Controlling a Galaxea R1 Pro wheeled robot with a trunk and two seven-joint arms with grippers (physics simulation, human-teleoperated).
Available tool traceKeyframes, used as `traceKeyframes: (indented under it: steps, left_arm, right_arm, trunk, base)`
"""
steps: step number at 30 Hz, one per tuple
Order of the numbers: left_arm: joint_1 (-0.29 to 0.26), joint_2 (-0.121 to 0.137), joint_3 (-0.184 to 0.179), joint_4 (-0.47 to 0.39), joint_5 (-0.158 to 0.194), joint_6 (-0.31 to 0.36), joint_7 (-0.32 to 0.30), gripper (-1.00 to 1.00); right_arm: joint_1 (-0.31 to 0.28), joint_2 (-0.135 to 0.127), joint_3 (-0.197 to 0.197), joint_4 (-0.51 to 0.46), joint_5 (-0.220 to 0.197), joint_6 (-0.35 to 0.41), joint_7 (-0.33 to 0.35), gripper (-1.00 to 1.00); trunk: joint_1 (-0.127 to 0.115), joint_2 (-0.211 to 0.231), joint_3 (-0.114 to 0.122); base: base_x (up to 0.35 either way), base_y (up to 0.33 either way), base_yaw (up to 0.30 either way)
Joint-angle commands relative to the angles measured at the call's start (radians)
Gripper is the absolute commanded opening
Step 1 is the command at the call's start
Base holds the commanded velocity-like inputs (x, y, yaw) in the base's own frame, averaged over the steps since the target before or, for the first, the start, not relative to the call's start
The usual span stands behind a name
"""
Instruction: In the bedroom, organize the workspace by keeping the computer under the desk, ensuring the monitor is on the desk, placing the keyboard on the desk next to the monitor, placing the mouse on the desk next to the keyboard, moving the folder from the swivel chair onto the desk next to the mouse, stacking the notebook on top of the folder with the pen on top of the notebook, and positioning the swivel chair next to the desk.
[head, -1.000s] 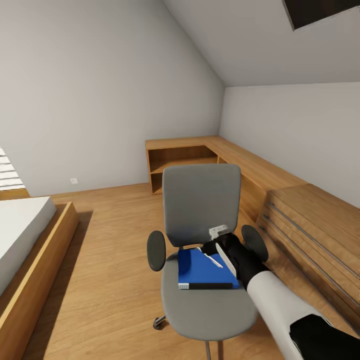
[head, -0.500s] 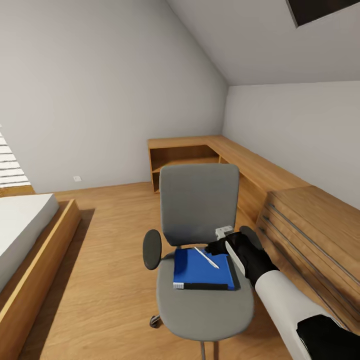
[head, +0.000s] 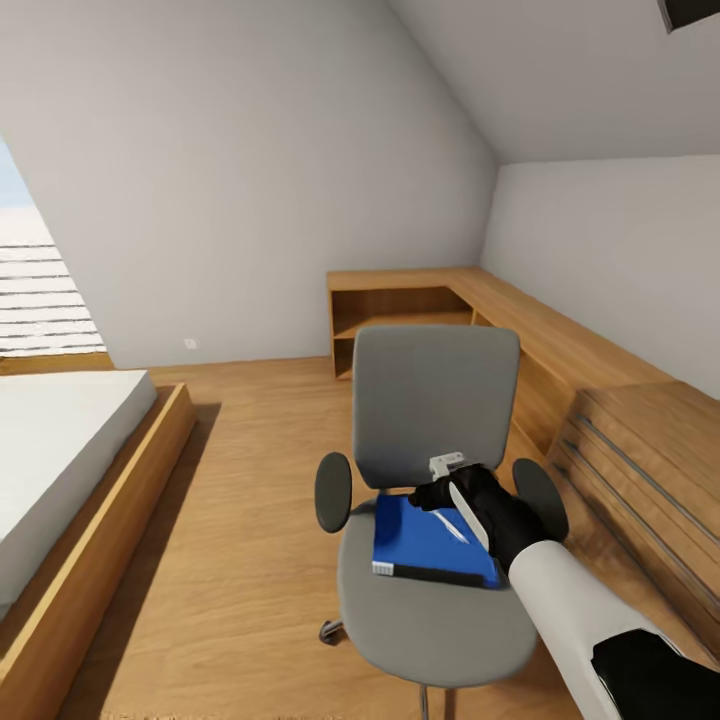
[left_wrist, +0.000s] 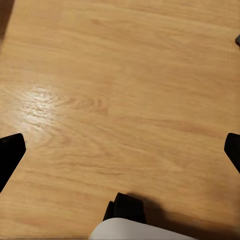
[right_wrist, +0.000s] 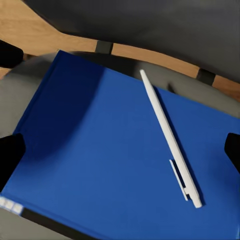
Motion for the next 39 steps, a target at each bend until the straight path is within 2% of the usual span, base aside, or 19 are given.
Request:
traceKeyframes:
  steps: [1, 14, 19, 30, 39]
  left_arm:
    - [-0.001, 0.0, 0.009, 0.001, -0.005, -0.003, -0.007, 1.0]
    - [0.0, 0.0, 0.009, 0.001, -0.005, -0.003, -0.007, 1.0]
    - [-0.001, 0.0, 0.009, 0.001, -0.005, -0.003, -0.007, 1.0]
    - [-0.001, 0.0, 0.01, 0.001, -0.002, -0.004, -0.007, 1.0]
    - [0.0, 0.001, 0.01, 0.001, 0.04, -0.006, -0.007, 1.0]
  right_arm:
    - [0.0, -0.001, 0.002, -0.001, -0.005, 0.005, -0.001, 1.0]
    - [0.0, -0.006, 0.001, 0.0, -0.005, 0.005, 0.002, 1.0]
    - [0.0, -0.006, 0.001, 0.0, -0.005, 0.005, 0.003, 1.0]
    - [0.0, -0.017, 0.002, 0.007, -0.001, 0.004, 0.005, 1.0]
    - [0.0, -0.021, 0.005, 0.024, 0.005, 0.003, 0.005, 1.0]
  trunk:
    - [0.0, 0.0, -0.002]
    - [0.0, 0.0, -0.017]
    - [0.0, 0.0, -0.018]
    - [0.0, 0.0, -0.018]
    - [0.0, 0.0, -0.018]
  base:
    - [0.0, 0.0, 0.199]
    - [0.0, -0.05, 0.184]
    - [0.0, -0.285, 0.038]
    - [0.0, -0.098, 0.001]
    - [0.0, -0.087, 0.0]
